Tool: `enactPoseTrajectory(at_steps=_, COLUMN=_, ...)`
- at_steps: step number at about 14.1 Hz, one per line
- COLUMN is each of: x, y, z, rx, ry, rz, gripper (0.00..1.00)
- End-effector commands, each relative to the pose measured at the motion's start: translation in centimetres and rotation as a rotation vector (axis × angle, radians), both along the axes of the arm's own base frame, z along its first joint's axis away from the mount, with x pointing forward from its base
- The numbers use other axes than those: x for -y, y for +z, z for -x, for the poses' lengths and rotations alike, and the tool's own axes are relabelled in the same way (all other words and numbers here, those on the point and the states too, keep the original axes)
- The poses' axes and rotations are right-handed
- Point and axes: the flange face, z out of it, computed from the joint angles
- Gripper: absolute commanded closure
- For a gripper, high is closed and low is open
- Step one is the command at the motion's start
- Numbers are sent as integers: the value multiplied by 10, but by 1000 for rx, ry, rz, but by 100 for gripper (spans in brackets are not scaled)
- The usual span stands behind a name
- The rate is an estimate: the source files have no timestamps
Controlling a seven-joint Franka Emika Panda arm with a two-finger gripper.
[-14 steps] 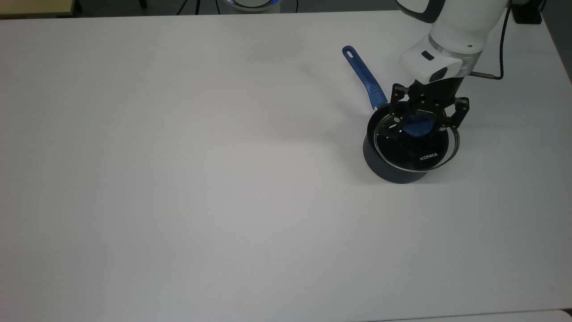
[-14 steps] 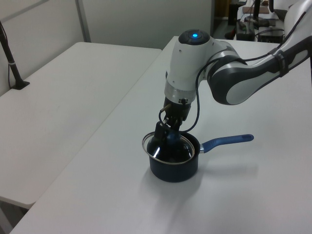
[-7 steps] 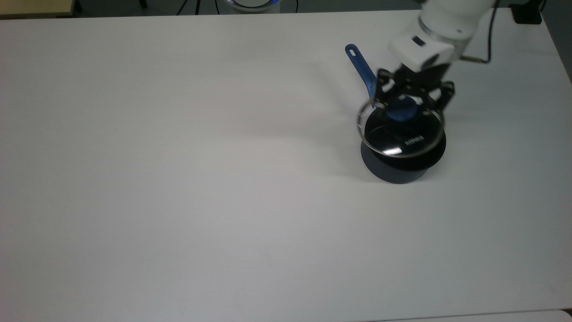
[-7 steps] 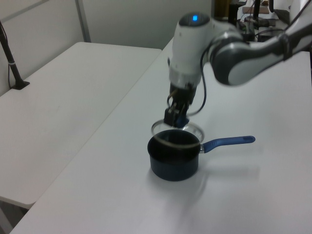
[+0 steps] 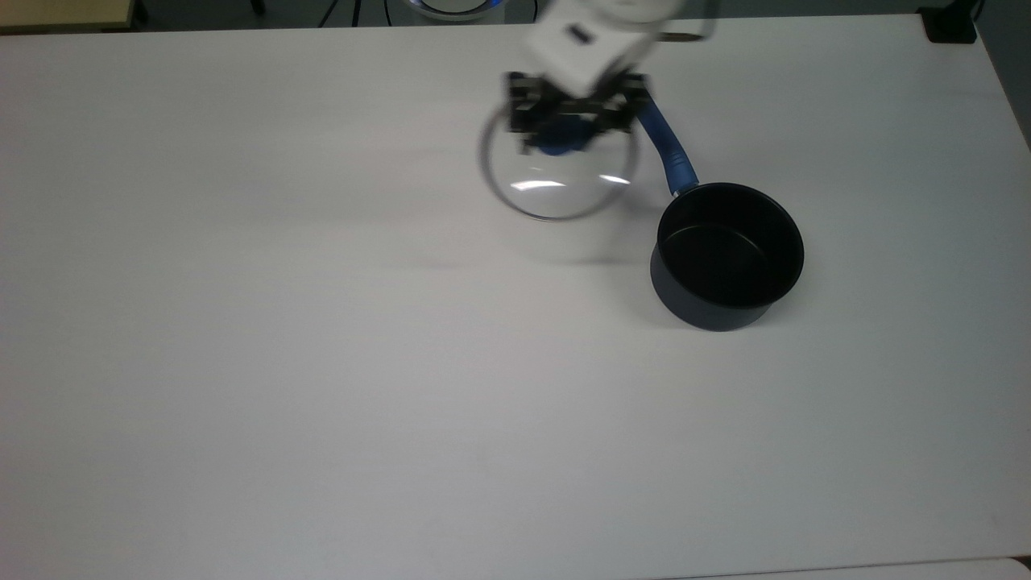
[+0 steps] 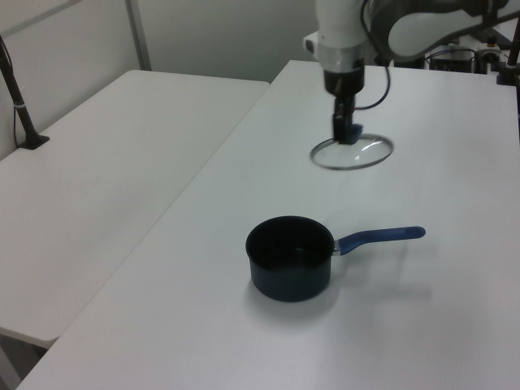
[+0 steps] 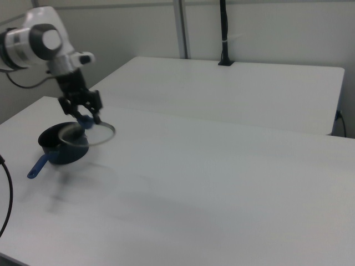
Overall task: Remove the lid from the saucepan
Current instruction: 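Carry the lid away from the saucepan across the table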
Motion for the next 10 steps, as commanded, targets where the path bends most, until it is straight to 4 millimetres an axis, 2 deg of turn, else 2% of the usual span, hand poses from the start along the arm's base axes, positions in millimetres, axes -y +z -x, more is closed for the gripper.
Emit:
enactPoseTrajectory(at_steps=1, x=98, y=-24, z=20, rx=-81, ry=39, rz=-5, gripper=64)
enactPoseTrajectory(at_steps=3, x=145, y=-61, z=29, rx=-46, ry=5, rz=-12, gripper=64)
enactPoseTrajectory(at_steps=5, x=162, y=-92, z=30, rx=-27, ry=26, rz=34, gripper=64)
enactPoseTrajectory(at_steps=7, x=184, y=-116, z=36, rx=-33, ry=23, rz=63, gripper=64)
enactPoseTrajectory(at_steps=8, x=192, y=-121, z=36, rx=-33, ry=19, rz=67, gripper=64)
enactPoseTrajectory(at_steps=9, x=201, y=-138, z=34, rx=-57, ry=9, rz=72, gripper=64)
enactPoseTrajectory(at_steps=10, x=201, y=-147, z=33, rx=-69, ry=11, rz=75, gripper=64)
